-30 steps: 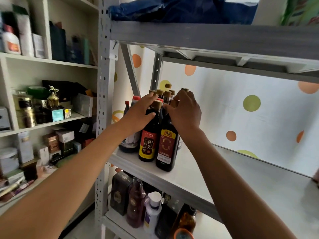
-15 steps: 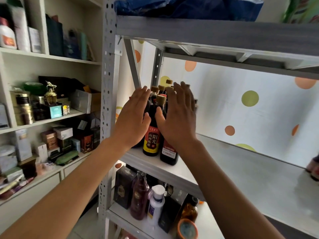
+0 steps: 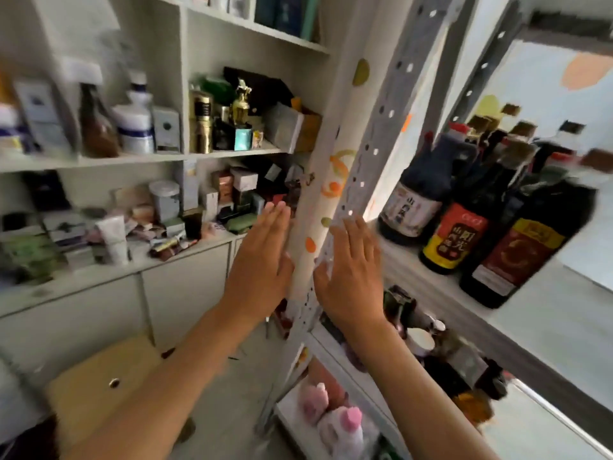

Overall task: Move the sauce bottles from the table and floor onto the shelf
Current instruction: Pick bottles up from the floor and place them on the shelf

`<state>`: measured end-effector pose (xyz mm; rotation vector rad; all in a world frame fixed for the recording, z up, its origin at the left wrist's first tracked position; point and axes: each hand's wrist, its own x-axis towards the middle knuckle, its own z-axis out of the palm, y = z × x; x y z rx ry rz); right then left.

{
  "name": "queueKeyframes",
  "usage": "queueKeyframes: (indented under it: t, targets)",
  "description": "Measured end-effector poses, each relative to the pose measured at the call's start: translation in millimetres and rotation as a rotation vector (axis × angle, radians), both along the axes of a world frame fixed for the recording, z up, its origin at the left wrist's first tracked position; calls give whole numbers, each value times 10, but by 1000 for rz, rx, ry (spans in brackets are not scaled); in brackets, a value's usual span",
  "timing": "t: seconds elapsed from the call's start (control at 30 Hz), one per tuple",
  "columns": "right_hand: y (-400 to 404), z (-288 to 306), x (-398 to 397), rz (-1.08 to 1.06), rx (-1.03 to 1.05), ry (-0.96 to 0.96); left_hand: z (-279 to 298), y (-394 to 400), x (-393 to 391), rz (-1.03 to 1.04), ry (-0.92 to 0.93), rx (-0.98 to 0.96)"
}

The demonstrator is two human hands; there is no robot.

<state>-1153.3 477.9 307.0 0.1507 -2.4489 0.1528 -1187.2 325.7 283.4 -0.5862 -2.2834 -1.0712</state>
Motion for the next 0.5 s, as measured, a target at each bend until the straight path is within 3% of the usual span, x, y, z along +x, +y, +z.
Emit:
queueKeyframes:
  t: [0.2,0.5]
  targets:
    - [-530,-1003,-174,73,13,-239,-843,-606,106,124,-172,-79]
    - [-867,-2314,-160,307,-27,-627,-2175,-812,571,304,-515,-164]
